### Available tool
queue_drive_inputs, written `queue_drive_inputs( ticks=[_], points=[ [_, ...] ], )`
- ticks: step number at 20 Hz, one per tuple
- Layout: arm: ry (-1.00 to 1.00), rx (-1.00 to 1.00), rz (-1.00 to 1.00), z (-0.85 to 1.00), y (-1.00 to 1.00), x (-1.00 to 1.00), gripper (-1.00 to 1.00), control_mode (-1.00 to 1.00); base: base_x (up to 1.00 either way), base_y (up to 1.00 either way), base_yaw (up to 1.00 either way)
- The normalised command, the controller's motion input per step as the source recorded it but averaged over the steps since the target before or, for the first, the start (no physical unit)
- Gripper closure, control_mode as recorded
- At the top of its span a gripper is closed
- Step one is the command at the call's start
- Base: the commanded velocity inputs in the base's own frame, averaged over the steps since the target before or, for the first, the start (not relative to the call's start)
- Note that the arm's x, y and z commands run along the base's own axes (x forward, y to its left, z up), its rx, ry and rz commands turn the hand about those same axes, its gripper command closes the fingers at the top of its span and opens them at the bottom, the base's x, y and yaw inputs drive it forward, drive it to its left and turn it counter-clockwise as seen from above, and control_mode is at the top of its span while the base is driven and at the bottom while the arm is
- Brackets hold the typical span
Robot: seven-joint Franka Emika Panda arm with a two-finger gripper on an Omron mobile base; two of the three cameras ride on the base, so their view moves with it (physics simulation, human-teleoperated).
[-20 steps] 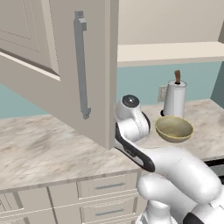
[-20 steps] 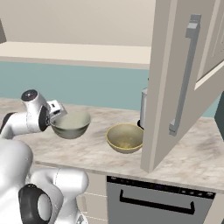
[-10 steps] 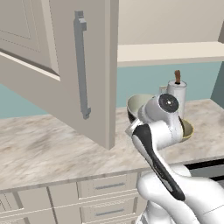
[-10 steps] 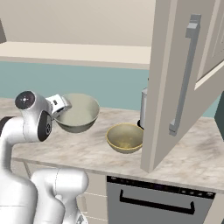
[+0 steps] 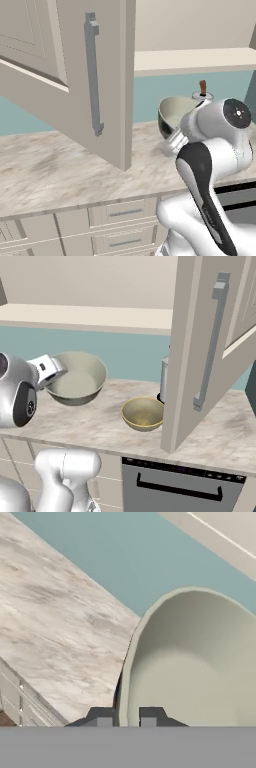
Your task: Open the cabinet. Pick the bowls from the counter and place them in the cabinet. Then close the cabinet.
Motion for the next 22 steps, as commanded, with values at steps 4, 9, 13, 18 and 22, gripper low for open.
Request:
queue_drive_inputs(
  ticks=[4, 9, 13, 18, 22],
  points=[
    [0.0, 0.0, 0.06, 1.0, -0.08, -0.87, 1.0, -1.0, 0.0, 0.0, 0.0],
    [0.0, 0.0, 0.1, 1.0, -0.1, -0.56, 1.0, -1.0, 0.0, 0.0, 0.0],
    [0.0, -0.09, 0.14, 0.84, -0.14, -0.23, 1.0, -1.0, 0.0, 0.0, 0.0],
    [0.0, -0.2, 0.19, 0.48, -0.36, -0.25, 1.0, -1.0, 0.0, 0.0, 0.0],
    [0.0, -0.32, 0.23, 0.12, -0.45, -0.31, 1.0, -1.0, 0.0, 0.0, 0.0]
  ],
)
